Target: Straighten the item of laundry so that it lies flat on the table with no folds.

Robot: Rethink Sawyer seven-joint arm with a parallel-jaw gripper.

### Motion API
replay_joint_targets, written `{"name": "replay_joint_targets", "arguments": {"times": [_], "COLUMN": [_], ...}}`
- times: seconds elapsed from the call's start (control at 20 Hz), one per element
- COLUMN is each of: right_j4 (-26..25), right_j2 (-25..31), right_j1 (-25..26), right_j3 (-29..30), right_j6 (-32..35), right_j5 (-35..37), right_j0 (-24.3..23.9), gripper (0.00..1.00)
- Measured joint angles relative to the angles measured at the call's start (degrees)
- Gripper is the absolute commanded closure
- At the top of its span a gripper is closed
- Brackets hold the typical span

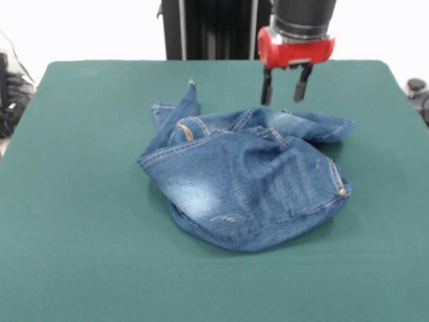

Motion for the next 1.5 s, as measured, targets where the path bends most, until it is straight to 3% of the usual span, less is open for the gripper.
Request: {"name": "replay_joint_targets", "arguments": {"times": [0.7,1.5], "right_j4": [-11.9,-13.6], "right_j2": [2.4,8.7], "right_j1": [1.4,1.6], "right_j3": [-10.1,-12.1], "right_j6": [0.0,0.0], "right_j5": [12.7,14.8], "right_j0": [-1.1,-10.2], "gripper": [0.00,0.00]}}
